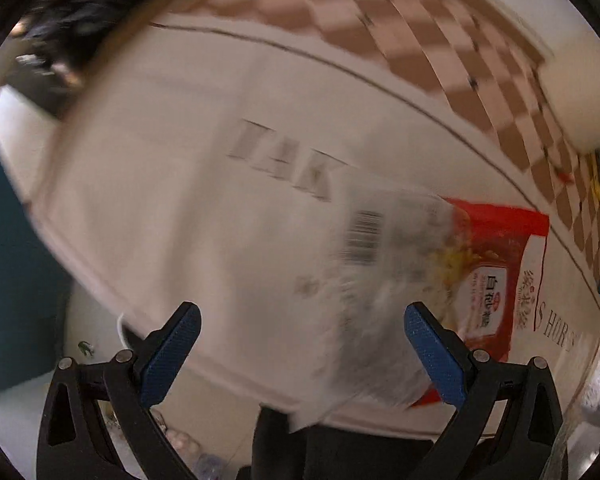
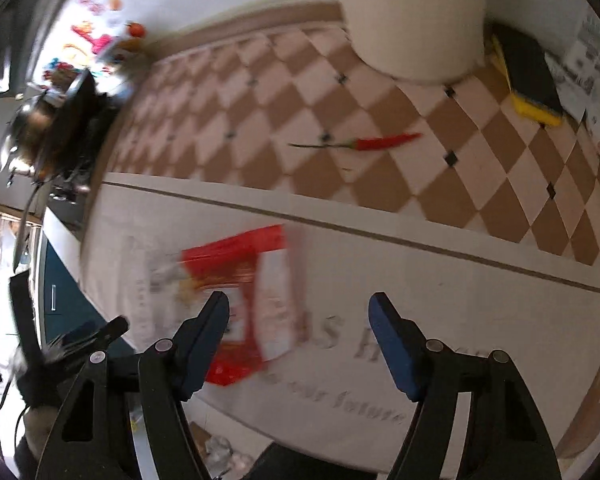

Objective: Collect trash
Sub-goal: 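Grasp the rice bag with the left tool while the right tool grasps the red chili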

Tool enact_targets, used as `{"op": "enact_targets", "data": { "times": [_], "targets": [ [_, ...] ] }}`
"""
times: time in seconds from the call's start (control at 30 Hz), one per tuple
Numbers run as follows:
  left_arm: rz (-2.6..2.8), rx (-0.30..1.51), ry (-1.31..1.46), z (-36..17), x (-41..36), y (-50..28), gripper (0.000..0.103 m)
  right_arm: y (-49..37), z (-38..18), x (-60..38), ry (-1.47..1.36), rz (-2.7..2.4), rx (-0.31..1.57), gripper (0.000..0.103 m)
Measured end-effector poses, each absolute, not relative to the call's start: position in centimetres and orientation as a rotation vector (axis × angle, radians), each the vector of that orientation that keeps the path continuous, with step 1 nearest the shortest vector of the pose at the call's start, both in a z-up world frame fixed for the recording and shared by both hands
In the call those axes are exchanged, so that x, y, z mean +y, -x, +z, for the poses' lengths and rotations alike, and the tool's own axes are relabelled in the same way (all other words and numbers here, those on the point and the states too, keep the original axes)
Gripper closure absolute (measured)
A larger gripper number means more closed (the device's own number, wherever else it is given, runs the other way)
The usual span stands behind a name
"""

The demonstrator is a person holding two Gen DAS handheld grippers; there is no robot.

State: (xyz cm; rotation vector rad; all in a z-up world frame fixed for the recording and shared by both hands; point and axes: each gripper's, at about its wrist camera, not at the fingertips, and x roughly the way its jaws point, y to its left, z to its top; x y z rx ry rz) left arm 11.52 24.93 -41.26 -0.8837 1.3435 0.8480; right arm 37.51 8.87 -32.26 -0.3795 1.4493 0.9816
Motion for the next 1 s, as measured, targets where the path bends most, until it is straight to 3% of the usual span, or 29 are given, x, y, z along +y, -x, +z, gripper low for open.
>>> {"op": "enact_targets", "data": {
  "times": [0.17, 0.27, 0.33, 0.4, 0.43, 0.5, 0.53, 0.57, 0.6, 0.77, 0.8, 0.83, 0.9, 1.0],
  "targets": [
    [0.841, 1.381, 0.868, -42.9, 24.4, -14.3, 0.0, -39.5, -36.3, 9.1, 0.41, 0.993, 1.518, 0.034],
    [0.847, 1.369, 0.875, -42.6, 24.2, -15.3, 0.003, -39.1, -38.4, 9.8, 0.415, 1.058, 1.57, 0.05],
    [0.852, 1.356, 0.873, -42.1, 24.1, -16.2, 0.012, -38.2, -39.6, 10.5, 0.421, 1.118, 1.6, 0.069],
    [0.854, 1.352, 0.865, -41.7, 23.8, -17.1, 0.027, -37.3, -40.6, 11.0, 0.423, 1.154, 1.63, 0.081],
    [0.858, 1.352, 0.855, -41.4, 23.7, -17.6, 0.032, -36.7, -41.1, 11.3, 0.425, 1.174, 1.647, 0.083],
    [0.89, 1.36, 0.825, -41.2, 23.4, -18.6, 0.051, -36.0, -41.1, 11.7, 0.439, 1.21, 1.629, 0.088],
    [0.91, 1.366, 0.803, -40.9, 23.3, -18.8, 0.058, -35.8, -41.1, 11.8, 0.438, 1.212, 1.63, 0.088],
    [0.94, 1.37, 0.777, -40.5, 23.4, -19.0, 0.08, -35.8, -41.1, 11.9, 0.436, 1.212, 1.632, 0.088],
    [0.949, 1.358, 0.771, -40.0, 23.6, -19.1, 0.091, -35.9, -41.0, 11.9, 0.441, 1.216, 1.638, 0.089],
    [1.06, 1.278, 0.706, -35.8, 24.1, -20.0, 0.095, -37.1, -40.1, 12.3, 0.49, 1.202, 1.593, 0.088],
    [1.108, 1.256, 0.659, -34.5, 24.2, -20.6, 0.095, -37.6, -39.3, 12.6, 0.508, 1.186, 1.553, 0.083],
    [1.145, 1.244, 0.62, -33.6, 24.2, -21.1, 0.095, -38.3, -38.8, 12.7, 0.524, 1.176, 1.529, 0.066],
    [1.236, 1.22, 0.513, -31.7, 24.4, -21.4, 0.095, -39.9, -37.0, 13.6, 0.574, 1.136, 1.424, 0.045],
    [1.283, 1.211, 0.452, -31.1, 25.0, -22.2, 0.095, -41.4, -35.6, 15.1, 0.672, 1.105, 1.284, 0.044]
  ]
}}
